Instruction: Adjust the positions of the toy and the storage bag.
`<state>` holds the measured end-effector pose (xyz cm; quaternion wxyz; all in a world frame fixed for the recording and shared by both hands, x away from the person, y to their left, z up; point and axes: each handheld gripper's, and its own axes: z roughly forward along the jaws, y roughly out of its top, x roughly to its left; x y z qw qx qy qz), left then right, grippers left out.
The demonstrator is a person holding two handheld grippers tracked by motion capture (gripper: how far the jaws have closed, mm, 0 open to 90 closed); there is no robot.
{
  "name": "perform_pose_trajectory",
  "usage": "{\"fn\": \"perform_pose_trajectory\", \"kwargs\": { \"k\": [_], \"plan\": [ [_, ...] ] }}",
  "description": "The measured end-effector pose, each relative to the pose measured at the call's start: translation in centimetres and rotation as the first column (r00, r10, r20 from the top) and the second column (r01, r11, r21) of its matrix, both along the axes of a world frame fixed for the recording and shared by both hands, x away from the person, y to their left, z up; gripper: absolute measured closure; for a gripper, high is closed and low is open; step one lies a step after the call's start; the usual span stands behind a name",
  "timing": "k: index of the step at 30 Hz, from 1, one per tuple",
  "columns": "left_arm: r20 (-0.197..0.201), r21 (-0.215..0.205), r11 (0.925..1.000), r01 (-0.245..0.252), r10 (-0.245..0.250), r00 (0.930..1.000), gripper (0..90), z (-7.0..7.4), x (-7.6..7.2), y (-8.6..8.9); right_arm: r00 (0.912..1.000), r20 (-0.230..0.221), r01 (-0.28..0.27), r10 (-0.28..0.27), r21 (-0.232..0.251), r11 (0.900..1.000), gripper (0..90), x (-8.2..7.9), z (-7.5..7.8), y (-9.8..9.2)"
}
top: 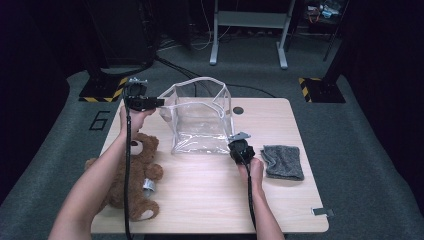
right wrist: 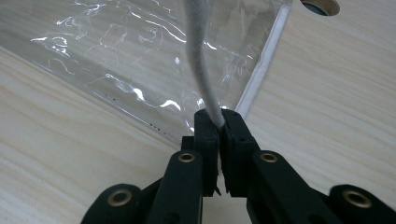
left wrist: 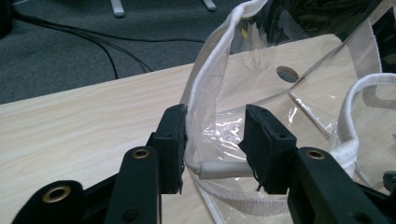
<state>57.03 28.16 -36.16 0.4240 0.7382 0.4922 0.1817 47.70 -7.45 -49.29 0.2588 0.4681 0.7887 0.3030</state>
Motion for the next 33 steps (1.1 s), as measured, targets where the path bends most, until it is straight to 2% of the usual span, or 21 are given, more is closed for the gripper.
{"fn": "perform_pose_trajectory", "kwargs": {
  "k": [5,6,9,14,17,20,25,27,28,30,33],
  "plan": [
    [0.007,0.005,0.9998,0.021,-0.021,0.9998,66.0,-0.2,-0.9,-0.1,1.0000,-0.008,0.003,-0.003,0.011,1.000,86.0,-0.8,0.0,-0.8],
    [-0.005,0.003,0.9995,0.031,-0.031,0.9995,66.7,-0.1,-1.0,-0.1,1.0000,-0.008,0.004,-0.004,0.021,1.000,86.1,-0.9,0.0,-0.9],
    [0.005,0.003,0.9992,0.039,-0.039,0.9992,68.9,-0.2,-1.3,-0.2,1.0000,-0.001,-0.007,0.008,0.007,1.000,86.2,-1.3,0.0,-1.2],
    [-0.004,0.001,0.9983,0.058,-0.058,0.9983,73.0,-0.2,-2.0,-0.3,1.0000,-0.003,-0.005,0.005,0.015,1.000,86.2,-2.1,-0.1,-1.7],
    [-0.004,0.002,0.9975,0.070,-0.070,0.9975,73.6,-0.2,-2.2,-0.3,1.0000,-0.002,-0.008,0.008,0.007,1.000,86.2,-2.4,0.0,-1.9],
    [0.003,-0.023,0.9976,0.065,-0.065,0.9979,74.3,-0.4,-2.7,-0.6,1.0000,-0.006,-0.005,0.005,0.008,1.000,86.2,-2.8,0.0,-2.1],
    [0.000,-0.031,0.9963,0.080,-0.080,0.9968,74.3,-0.4,-3.5,-0.9,0.9998,-0.001,-0.020,0.020,0.001,1.000,86.2,-3.6,0.0,-2.7],
    [0.001,-0.030,0.9954,0.091,-0.091,0.9959,74.2,-0.4,-3.9,-1.1,1.0000,-0.003,-0.008,0.008,0.009,1.000,86.1,-4.0,-0.1,-2.7],
    [0.001,-0.016,0.9950,0.099,-0.099,0.9951,74.1,-0.3,-4.0,-1.1,0.9999,0.000,-0.014,0.014,0.007,1.000,86.1,-4.1,-0.1,-2.9],
    [-0.003,-0.039,0.9943,0.099,-0.099,0.9951,73.9,-0.3,-4.4,-1.3,0.9999,-0.005,-0.011,0.011,0.016,1.000,86.1,-4.6,-0.1,-3.1],
    [0.003,-0.027,0.9938,0.108,-0.108,0.9941,73.8,-0.3,-4.9,-1.6,0.9999,0.003,-0.014,0.014,0.017,1.000,86.1,-5.0,-0.2,-3.4]
  ]
}}
